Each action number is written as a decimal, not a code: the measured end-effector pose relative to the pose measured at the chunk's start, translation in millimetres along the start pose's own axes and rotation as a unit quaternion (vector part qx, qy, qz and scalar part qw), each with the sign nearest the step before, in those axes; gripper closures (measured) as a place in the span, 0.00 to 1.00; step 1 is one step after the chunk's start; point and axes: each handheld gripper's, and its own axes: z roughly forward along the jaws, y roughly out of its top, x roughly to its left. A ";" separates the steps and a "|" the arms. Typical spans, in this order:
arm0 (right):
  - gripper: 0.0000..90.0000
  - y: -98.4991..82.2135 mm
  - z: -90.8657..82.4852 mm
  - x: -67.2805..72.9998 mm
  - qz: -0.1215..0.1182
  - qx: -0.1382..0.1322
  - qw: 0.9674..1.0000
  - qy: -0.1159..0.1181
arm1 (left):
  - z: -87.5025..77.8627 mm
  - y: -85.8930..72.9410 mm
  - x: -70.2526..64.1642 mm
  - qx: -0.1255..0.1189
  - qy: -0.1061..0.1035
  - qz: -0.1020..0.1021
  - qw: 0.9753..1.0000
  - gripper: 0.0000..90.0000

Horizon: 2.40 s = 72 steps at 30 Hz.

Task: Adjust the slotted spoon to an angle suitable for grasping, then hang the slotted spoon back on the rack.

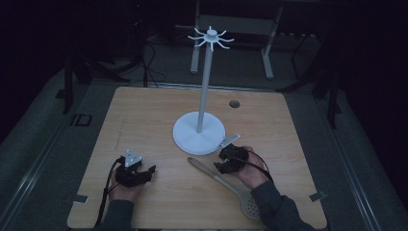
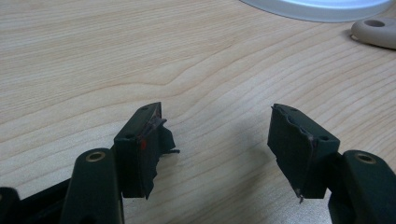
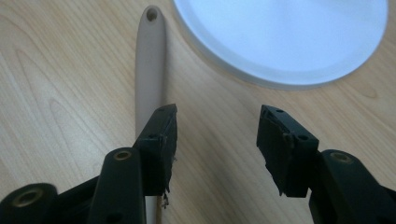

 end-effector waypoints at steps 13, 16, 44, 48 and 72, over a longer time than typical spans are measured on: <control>0.55 -0.3 12.5 14.1 -0.027 0.028 0.999 0.023 | 0.0 0.0 0.2 0.000 0.000 0.000 1.000 0.40; 0.61 -0.5 16.5 16.7 -0.033 0.041 0.998 0.034 | 0.0 0.0 0.1 0.000 0.000 0.000 1.000 0.40; 0.80 5.4 37.2 21.0 -0.028 0.118 0.989 0.086 | 0.3 0.2 0.4 0.002 -0.001 0.000 1.000 0.40; 0.80 8.0 38.2 24.4 -0.039 0.127 0.988 0.076 | 0.4 0.2 0.4 0.003 0.000 0.000 1.000 0.40; 0.82 4.4 36.5 25.9 -0.031 0.113 0.990 0.078 | 0.3 0.3 0.7 0.002 -0.001 0.001 1.000 0.40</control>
